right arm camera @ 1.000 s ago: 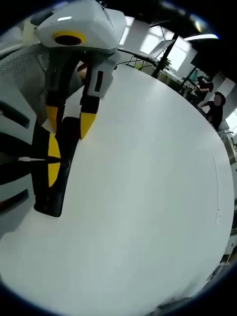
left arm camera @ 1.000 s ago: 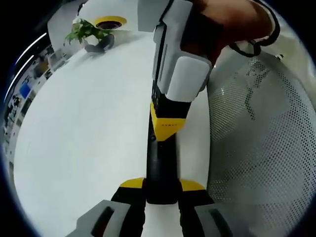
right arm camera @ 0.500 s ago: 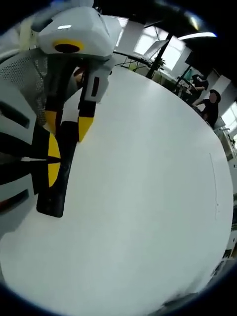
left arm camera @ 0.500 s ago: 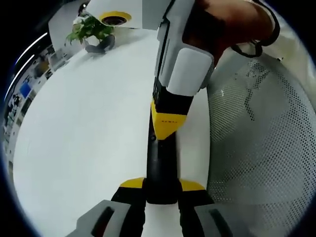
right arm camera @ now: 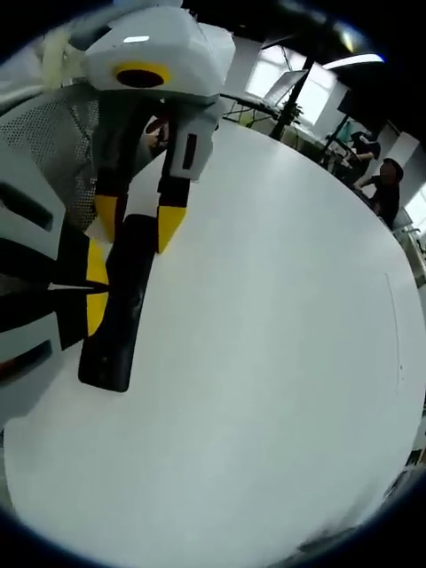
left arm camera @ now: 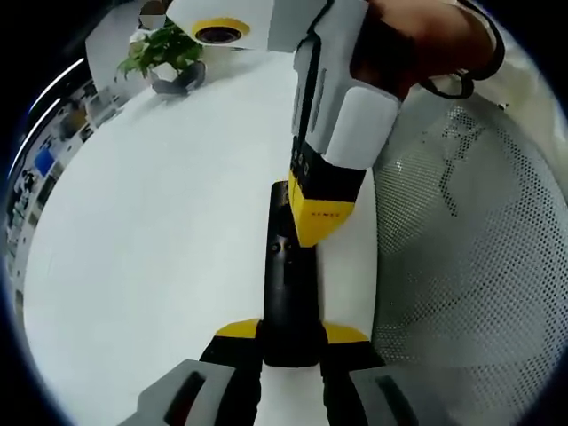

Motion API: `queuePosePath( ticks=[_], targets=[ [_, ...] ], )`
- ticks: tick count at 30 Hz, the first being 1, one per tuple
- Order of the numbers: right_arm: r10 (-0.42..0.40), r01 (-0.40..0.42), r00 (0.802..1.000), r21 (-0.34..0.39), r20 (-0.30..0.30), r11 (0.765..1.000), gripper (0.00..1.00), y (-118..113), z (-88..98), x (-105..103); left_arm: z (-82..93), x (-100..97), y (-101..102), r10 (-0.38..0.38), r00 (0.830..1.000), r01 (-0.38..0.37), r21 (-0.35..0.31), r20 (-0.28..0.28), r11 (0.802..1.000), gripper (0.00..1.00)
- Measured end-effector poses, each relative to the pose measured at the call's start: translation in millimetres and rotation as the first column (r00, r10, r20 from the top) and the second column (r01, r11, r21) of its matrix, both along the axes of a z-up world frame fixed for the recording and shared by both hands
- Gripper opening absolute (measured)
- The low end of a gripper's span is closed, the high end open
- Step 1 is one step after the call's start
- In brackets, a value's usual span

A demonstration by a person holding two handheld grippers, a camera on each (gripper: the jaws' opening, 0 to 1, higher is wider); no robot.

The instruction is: Press the specified remote control buttons in sequence, fully releasing each button before pressing the next.

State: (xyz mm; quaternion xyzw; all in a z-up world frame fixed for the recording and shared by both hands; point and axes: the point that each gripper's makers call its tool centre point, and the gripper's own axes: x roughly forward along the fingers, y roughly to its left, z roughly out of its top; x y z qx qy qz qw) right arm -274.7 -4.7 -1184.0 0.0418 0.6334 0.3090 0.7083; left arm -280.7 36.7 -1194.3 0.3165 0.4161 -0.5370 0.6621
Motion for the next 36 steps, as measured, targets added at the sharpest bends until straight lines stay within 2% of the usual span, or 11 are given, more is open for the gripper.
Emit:
queuePosePath(
  ticks=[17,23,25,31,36],
  targets=[
    [0.027,-0.027,1.0,-0.034,-0.001,0.999,0.0,-0.1,-4.4,-1.1,-0.5,0.1,-0.3,-0.005,1.0,0.005,0.002,0.004,1.0,0.24],
    [0.049,-0.048,0.999,-0.057,0.015,0.997,0.0,0.9,-5.1,-2.3,-0.4,0.1,-0.5,-0.006,1.0,0.006,0.007,0.004,1.0,0.24],
    [0.035,-0.035,0.999,-0.051,-0.002,0.998,0.0,1.8,-7.0,-3.5,-0.2,-0.1,-0.4,-0.005,1.0,0.005,0.003,0.006,1.0,0.24],
    [0.062,-0.061,0.998,-0.075,0.015,0.995,0.0,2.5,-7.4,-4.5,0.1,-0.3,-0.5,-0.006,1.0,0.006,-0.002,0.008,1.0,0.24],
    [0.042,-0.042,0.999,-0.057,0.004,0.997,0.0,1.2,-7.4,-4.0,0.3,-0.3,-0.5,-0.006,1.0,0.006,-0.001,0.011,1.0,0.24]
  ],
)
